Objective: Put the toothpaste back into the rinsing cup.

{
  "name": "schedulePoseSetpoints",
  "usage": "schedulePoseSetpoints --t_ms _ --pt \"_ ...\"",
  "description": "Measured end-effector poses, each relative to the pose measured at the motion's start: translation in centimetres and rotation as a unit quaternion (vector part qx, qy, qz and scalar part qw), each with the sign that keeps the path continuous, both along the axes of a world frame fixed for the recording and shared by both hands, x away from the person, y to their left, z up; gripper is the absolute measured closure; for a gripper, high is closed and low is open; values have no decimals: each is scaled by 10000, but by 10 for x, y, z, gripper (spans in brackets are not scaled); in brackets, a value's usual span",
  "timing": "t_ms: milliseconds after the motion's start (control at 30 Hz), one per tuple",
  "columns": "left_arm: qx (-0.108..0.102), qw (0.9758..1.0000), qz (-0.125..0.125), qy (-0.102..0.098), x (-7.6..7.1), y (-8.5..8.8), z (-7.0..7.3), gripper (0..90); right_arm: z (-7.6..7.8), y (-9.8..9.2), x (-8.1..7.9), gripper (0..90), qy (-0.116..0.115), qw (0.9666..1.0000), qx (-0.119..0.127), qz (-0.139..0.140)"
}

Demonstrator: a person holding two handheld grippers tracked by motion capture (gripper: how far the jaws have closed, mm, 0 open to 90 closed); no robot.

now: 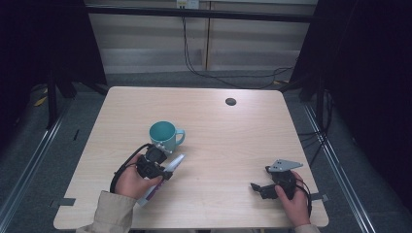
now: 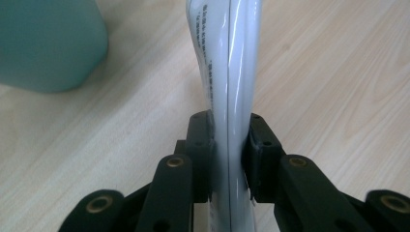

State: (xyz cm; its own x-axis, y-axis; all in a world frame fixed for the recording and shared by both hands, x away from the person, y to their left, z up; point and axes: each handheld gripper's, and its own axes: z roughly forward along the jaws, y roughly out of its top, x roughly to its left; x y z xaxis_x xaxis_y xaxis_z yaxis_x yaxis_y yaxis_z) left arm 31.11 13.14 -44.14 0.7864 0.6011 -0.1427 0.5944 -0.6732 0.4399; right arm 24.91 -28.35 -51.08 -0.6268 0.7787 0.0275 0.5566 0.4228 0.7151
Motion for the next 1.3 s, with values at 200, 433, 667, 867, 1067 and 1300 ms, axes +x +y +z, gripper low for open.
schedulePoseSetpoints --t_ms 200,433,667,867,1067,1300 --pt "-336 9991 100 -248 0 4 8 749 0 0 0 94 0 10000 0 -2" --pt "-692 9966 187 -398 0 7 18 750 0 0 0 94 -1 10000 0 -2" --pt "-988 9930 315 -557 1 11 26 750 0 0 0 94 -1 10000 -2 1" --pt "-1146 9893 409 -804 1 14 36 750 0 0 0 94 -1 10000 -2 2" --pt "-1273 9866 452 -920 3 17 44 750 0 0 0 94 -1 10000 -1 1" --pt "-1363 9836 537 -1049 7 19 54 751 0 0 0 94 -2 10000 0 -1"
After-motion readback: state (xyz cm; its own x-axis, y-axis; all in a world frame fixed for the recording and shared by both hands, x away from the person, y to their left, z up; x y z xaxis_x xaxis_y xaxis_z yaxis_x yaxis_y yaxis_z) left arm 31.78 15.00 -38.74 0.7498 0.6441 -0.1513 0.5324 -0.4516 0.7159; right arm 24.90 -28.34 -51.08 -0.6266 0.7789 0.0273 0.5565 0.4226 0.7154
